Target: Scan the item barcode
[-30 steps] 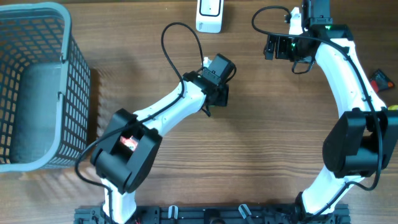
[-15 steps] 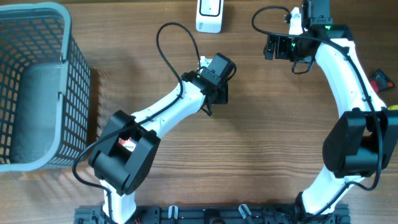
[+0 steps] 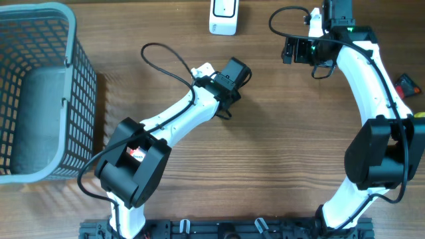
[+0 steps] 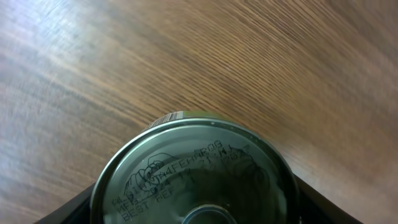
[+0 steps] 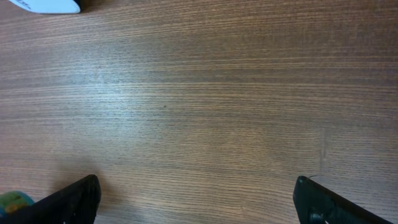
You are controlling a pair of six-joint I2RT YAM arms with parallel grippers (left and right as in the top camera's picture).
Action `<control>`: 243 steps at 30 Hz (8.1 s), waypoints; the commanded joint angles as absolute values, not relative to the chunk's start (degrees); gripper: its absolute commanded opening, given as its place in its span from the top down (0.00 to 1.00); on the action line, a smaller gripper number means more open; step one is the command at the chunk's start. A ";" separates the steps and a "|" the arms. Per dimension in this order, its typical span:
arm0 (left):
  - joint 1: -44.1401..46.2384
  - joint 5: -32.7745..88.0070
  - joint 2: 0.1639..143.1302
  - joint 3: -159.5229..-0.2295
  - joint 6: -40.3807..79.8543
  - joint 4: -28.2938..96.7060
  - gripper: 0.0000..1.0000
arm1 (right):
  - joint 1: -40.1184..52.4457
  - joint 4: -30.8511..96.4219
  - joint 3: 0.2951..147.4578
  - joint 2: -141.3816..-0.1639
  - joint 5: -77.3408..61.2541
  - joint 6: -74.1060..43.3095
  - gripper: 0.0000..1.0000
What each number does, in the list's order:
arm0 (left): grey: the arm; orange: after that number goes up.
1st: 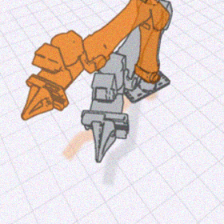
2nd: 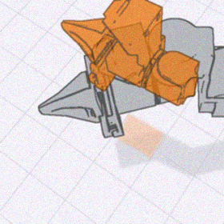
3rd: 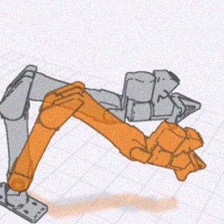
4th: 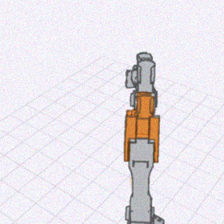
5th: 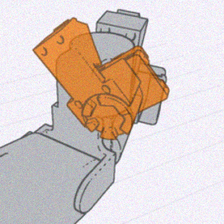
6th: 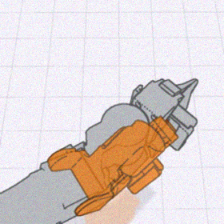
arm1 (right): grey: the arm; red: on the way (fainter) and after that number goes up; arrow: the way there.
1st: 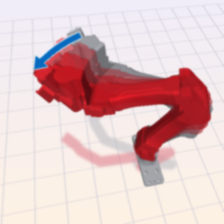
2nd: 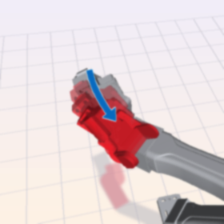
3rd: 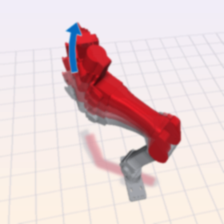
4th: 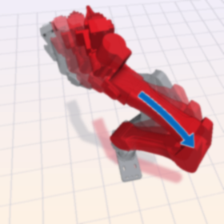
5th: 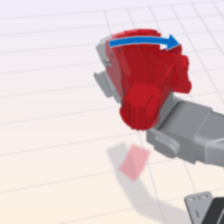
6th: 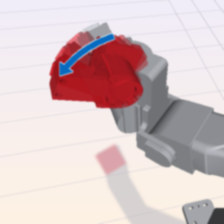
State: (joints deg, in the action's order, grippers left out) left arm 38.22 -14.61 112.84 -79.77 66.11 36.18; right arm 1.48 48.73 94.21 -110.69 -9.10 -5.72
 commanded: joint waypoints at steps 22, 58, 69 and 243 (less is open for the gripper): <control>38.57 -11.60 121.89 -79.29 112.42 38.13 0.18 | 1.43 50.41 94.39 -111.44 -8.93 -6.59 0.00; 38.46 -13.52 108.14 -79.33 62.70 47.62 0.00 | 1.43 50.24 94.39 -111.44 -8.93 -6.37 0.00; 36.75 3.49 105.75 -79.31 -3.57 50.57 0.00 | 1.43 50.24 94.39 -111.44 -8.93 -6.37 0.00; 34.87 -43.13 46.63 -78.65 30.52 64.97 0.00 | 22.20 54.33 94.83 -119.94 -10.35 -2.04 0.00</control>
State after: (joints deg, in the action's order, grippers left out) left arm 34.92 -41.32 48.01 -78.78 29.23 62.52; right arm 20.78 53.65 94.26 -116.38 -10.68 -2.70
